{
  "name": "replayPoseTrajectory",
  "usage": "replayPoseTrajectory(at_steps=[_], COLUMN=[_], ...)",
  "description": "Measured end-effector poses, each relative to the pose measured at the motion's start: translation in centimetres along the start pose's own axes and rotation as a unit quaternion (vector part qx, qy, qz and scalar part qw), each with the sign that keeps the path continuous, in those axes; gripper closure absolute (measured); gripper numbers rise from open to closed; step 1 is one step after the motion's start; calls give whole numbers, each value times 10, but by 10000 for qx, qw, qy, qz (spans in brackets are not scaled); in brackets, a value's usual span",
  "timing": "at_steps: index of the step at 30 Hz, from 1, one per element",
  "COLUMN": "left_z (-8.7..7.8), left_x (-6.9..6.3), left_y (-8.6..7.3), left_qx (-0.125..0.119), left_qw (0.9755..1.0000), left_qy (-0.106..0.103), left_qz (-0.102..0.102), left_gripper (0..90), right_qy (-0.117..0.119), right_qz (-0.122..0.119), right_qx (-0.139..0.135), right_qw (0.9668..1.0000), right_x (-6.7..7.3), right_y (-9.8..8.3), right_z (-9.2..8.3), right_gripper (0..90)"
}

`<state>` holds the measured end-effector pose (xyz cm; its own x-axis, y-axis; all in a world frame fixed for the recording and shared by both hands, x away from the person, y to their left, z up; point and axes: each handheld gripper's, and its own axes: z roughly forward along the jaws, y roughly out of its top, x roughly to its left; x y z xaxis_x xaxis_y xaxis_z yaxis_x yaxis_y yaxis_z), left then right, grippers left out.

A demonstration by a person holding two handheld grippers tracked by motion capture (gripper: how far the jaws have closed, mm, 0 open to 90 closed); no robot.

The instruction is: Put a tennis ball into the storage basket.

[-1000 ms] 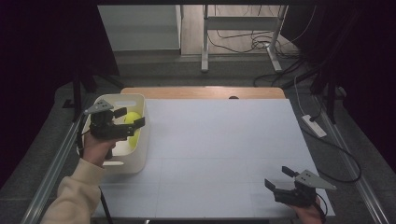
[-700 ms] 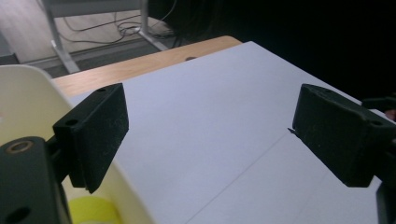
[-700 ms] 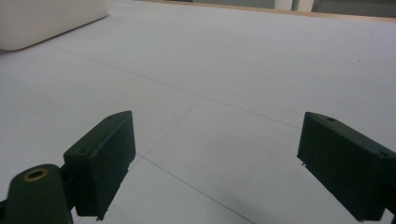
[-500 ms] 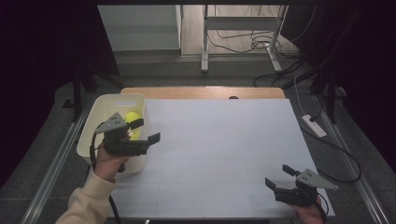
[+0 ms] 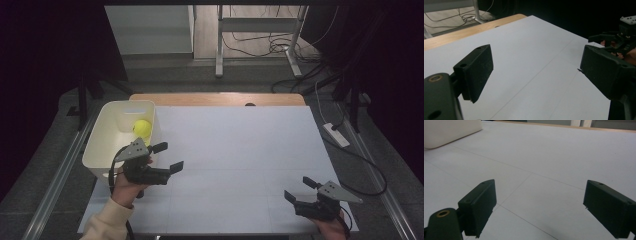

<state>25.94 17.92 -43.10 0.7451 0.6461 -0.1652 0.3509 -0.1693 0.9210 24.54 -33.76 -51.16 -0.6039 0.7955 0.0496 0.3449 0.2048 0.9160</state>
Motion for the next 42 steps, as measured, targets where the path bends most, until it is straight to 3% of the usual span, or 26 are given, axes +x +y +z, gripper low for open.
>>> replayPoseTrajectory(at_steps=[4, 11, 17, 20, 32, 42], left_z=[0, -2, 7, 13, 23, 21], left_x=[-8, -21, -26, -24, -19, -14], left_y=[-7, -20, -37, -48, -71, -74], left_qx=[-4, -137, 104, 227, 579, 667], left_qw=[9996, 9993, 9986, 9988, 9971, 9967], left_qy=[174, 5, -7, -2, 243, 407], left_qz=[237, 358, 512, 425, 420, 203], left_gripper=[134, 136, 136, 134, 122, 123], right_qy=[2, -6, -8, 28, 254, 387], right_qz=[8, 1, 14, -16, -128, -196], right_qx=[3, 2, 14, 33, 134, 142], right_qw=[10000, 10000, 10000, 10000, 9995, 9990], right_x=[0, 0, -1, 0, 6, 10], right_y=[0, 0, -1, -1, 1, 2], right_z=[0, 0, 0, 1, 12, 16], right_gripper=[115, 115, 115, 115, 114, 113])
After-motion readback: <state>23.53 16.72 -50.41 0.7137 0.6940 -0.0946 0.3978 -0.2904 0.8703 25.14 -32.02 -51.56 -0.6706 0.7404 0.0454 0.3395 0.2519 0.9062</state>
